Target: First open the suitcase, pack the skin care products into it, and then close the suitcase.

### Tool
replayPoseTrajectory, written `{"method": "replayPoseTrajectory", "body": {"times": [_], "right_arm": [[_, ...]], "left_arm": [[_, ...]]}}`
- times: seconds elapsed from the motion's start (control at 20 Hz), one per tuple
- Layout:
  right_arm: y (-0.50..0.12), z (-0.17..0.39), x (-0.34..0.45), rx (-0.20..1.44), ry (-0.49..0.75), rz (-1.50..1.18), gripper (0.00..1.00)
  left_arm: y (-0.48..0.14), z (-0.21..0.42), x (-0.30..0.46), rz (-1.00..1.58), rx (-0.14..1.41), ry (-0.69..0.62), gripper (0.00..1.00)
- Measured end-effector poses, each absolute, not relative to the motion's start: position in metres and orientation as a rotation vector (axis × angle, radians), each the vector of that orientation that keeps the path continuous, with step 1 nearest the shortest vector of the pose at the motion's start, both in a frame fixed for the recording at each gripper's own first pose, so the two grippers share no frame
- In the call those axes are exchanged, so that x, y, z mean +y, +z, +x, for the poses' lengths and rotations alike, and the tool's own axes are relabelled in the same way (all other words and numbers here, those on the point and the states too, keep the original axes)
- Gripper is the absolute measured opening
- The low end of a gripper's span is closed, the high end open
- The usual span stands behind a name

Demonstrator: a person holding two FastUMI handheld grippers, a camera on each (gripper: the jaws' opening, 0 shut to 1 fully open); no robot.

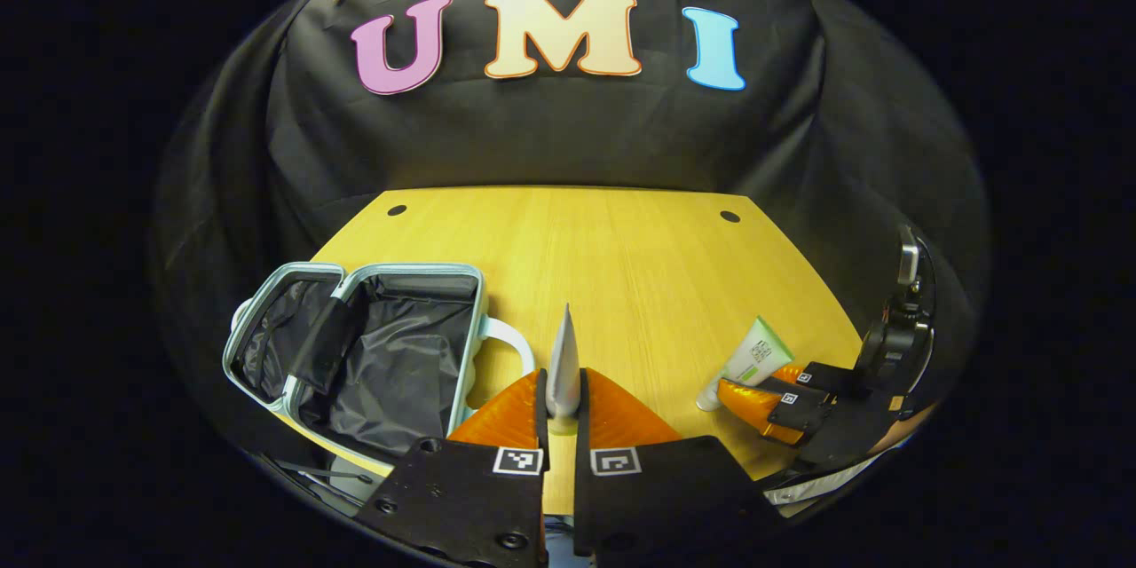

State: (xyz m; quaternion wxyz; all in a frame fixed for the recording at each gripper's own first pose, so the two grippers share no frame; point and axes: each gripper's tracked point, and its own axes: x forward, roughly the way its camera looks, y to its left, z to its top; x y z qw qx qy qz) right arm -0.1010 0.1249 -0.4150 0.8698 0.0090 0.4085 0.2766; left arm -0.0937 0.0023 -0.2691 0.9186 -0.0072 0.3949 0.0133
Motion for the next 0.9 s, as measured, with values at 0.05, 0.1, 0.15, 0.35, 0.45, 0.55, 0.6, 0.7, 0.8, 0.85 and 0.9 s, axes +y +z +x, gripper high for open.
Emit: {"method": "replayPoseTrajectory", "body": {"times": [0.05,0.1,0.15,0.35,0.45,0.55,0.6,0.7,0.8,0.85,0.9], "right_arm": [[-0.412,-0.098,0.126,0.858,0.575,0.016,0.16],[-0.406,-0.093,0.127,0.861,0.569,0.017,0.2],[-0.398,-0.088,0.132,0.856,0.562,0.03,0.2],[-0.367,-0.077,0.161,0.854,0.537,0.07,0.2],[-0.353,-0.073,0.183,0.839,0.53,0.079,0.19],[-0.349,-0.073,0.203,0.848,0.506,0.067,0.19],[-0.346,-0.073,0.215,0.853,0.5,0.074,0.2],[-0.335,-0.073,0.243,0.844,0.491,0.07,0.2],[-0.327,-0.073,0.274,0.849,0.491,0.087,0.2],[-0.321,-0.074,0.291,0.854,0.494,0.103,0.2],[-0.316,-0.075,0.308,0.859,0.499,0.117,0.2]], "left_arm": [[-0.27,-0.094,0.008,-0.021,0.817,0.035,0.05],[-0.271,-0.095,0.017,-0.023,0.818,0.044,0.05],[-0.272,-0.093,0.028,-0.021,0.819,0.051,0.05],[-0.286,-0.1,0.086,-0.022,0.884,0.084,0.05],[-0.29,-0.097,0.122,-0.014,0.902,0.097,0.05],[-0.297,-0.1,0.152,-0.013,0.95,0.099,0.05],[-0.3,-0.099,0.165,-0.01,0.966,0.089,0.05],[-0.305,-0.096,0.189,0.016,0.989,0.061,0.05],[-0.313,-0.093,0.209,0.048,1.017,0.033,0.05],[-0.318,-0.092,0.219,0.058,1.032,0.02,0.05],[-0.323,-0.091,0.227,0.065,1.046,0.009,0.05]]}}
